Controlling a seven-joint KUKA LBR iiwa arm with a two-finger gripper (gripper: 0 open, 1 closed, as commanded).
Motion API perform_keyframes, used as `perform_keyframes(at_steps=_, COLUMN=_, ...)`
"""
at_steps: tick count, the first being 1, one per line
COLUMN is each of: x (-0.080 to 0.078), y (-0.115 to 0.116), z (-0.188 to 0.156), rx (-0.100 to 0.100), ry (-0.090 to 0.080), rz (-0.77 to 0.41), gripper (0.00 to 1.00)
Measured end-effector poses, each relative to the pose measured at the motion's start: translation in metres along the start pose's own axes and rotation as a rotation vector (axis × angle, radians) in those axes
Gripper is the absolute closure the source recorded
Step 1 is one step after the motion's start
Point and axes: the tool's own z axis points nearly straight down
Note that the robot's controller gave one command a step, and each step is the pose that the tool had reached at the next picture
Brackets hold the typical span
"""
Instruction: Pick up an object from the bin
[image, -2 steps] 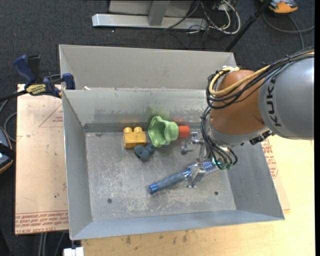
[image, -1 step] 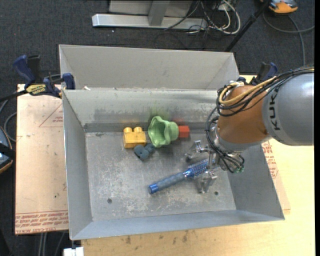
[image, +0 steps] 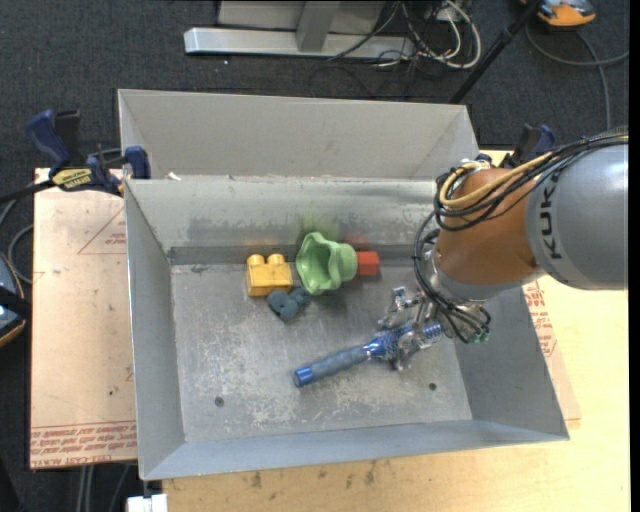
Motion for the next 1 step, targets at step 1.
perform_keyframes(at_steps=1, x=-0.0208, y=-0.0214, z=-0.1278, rx=0.002, ry=-0.001, rz=-0.158, gripper=1.00)
